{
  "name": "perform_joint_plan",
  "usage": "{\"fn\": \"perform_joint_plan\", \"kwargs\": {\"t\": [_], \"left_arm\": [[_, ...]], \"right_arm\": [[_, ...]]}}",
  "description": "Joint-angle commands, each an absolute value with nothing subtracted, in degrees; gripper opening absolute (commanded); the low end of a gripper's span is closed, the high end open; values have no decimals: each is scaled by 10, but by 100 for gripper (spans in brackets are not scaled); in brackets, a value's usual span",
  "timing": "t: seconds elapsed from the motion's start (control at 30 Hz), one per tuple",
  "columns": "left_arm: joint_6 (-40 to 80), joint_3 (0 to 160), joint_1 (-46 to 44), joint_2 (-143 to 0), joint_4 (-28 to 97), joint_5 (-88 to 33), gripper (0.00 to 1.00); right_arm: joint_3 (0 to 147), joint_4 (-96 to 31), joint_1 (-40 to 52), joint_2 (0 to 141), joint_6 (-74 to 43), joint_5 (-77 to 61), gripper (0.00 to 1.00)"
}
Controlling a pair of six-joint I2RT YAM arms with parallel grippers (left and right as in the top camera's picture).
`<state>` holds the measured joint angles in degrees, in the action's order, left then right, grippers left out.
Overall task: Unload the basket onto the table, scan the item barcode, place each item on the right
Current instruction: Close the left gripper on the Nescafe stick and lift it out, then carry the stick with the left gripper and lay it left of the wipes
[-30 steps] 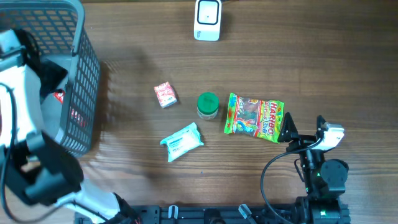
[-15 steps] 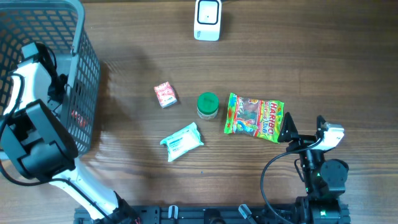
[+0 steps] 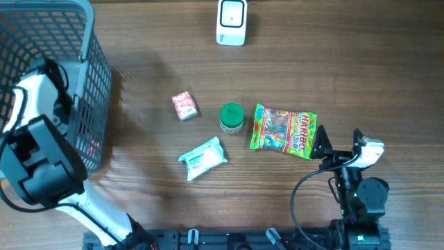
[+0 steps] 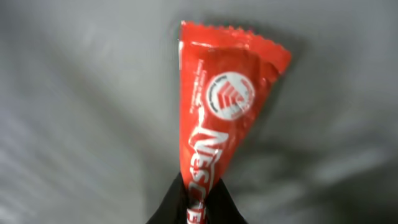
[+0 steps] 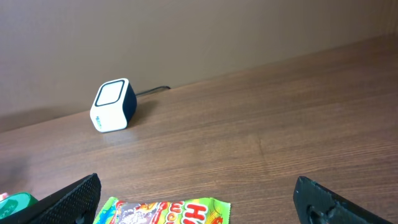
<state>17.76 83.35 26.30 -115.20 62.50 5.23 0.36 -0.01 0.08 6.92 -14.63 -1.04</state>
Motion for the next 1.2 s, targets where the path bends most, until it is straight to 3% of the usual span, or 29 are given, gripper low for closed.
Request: {"fn": "perform_joint_plan", "kwargs": {"t": [0.0, 0.23, 0.47, 0.67, 0.9, 1.17], "left_arm": [[169, 915, 286, -1136, 677, 58, 4], [169, 1068, 304, -1040, 751, 58, 4], [171, 1080, 282, -919, 760, 15, 4], [174, 1080, 189, -830, 769, -11, 4], [204, 1072, 20, -817, 785, -10, 4], [267, 956, -61, -838, 750, 12, 4]], "right_arm": [[3, 3, 3, 69, -137, -13, 100], [3, 3, 3, 69, -137, -13, 100], [3, 3, 3, 69, -137, -13, 100], [3, 3, 3, 69, -137, -13, 100], [3, 3, 3, 69, -137, -13, 100], [3, 3, 3, 69, -137, -13, 100]]}}
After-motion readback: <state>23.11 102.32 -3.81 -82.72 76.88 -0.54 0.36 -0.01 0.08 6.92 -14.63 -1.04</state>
